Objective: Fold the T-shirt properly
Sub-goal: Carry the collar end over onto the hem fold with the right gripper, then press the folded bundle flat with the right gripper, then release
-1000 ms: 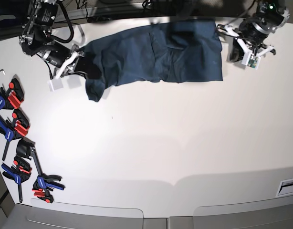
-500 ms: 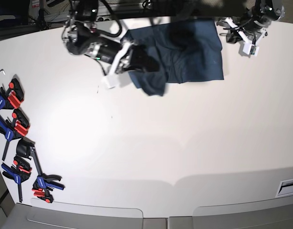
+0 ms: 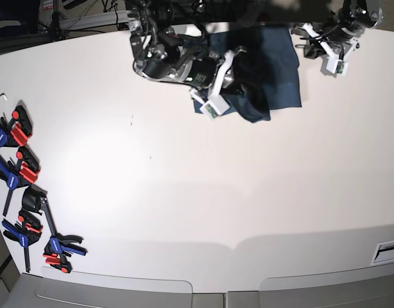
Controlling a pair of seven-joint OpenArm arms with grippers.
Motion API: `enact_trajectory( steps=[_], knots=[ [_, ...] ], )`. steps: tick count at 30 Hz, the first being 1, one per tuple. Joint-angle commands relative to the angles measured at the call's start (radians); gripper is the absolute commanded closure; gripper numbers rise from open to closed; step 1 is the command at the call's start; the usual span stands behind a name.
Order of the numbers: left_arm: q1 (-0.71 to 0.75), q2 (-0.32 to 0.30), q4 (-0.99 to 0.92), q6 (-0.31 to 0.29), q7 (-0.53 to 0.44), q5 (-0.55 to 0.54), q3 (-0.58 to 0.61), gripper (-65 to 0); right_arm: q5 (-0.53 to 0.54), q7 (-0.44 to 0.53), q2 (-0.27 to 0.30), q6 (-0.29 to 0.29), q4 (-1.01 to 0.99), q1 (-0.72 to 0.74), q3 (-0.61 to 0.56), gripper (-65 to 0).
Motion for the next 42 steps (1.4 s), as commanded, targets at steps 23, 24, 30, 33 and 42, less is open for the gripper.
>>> enact_trajectory(
  steps=[23, 24, 30, 33, 42],
  knots=[
    [0.006, -0.008, 0.015, -0.007, -0.019, -0.013, -0.005, 0.0, 0.122, -0.010, -0.022, 0.006, 0.055, 0.031, -0.061, -26.1],
    [0.006, -0.008, 0.015, -0.007, -0.019, -0.013, -0.005, 0.0, 0.107, -0.029, -0.022, 0.006, 0.072, 0.036, -0.046, -26.1],
    [0.005, -0.008, 0.015, -0.007, -0.019, -0.013, -0.005, 0.0, 0.018, -0.064, -0.022, 0.006, 0.179, 0.038, 0.127, -26.1],
    [0.005, -0.008, 0.015, -0.007, -0.021, -0.013, -0.005, 0.0, 0.016, -0.076, -0.016, 0.006, 0.197, 0.038, 0.243, -23.5],
    [0.005, -0.008, 0.015, -0.007, -0.023, -0.013, -0.005, 0.0, 0.019, -0.124, 0.048, 0.005, 0.197, -0.017, 0.366, 0.0]
  ],
)
